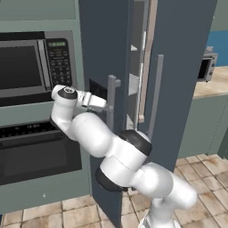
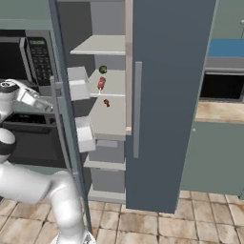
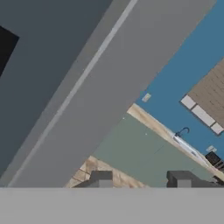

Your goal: Store the kebab skewer in the freezer for long-term storage. Close the freezer door after placing the cooked food.

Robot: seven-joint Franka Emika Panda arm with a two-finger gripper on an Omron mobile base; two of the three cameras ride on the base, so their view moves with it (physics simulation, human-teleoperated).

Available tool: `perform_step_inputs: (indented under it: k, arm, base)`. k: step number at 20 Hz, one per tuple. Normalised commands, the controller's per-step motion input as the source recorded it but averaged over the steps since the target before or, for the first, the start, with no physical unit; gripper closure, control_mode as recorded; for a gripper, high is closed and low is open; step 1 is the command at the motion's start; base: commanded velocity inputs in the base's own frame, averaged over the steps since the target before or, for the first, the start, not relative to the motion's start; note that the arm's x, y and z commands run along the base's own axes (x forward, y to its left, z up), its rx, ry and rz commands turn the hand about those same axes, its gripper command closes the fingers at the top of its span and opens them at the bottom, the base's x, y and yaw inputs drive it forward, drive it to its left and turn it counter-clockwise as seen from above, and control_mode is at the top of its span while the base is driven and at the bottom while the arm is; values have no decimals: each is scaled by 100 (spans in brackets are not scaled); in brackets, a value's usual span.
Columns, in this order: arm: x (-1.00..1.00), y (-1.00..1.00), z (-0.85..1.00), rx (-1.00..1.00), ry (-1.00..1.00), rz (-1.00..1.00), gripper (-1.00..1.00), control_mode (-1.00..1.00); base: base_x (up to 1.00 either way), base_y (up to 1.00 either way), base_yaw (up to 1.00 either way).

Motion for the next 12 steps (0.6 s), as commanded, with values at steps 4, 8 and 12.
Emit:
perform_step_inputs:
  k: [4,8,12]
  arm:
    - [61,-100,-13,6,0,46,-100,-100]
    - [56,-100,-7,5,0,44,-100,-100]
    - [61,-100,-3,4,0,44,-100,-100]
  base:
    - [0,0,0]
    - [0,0,0]
    - [0,0,0]
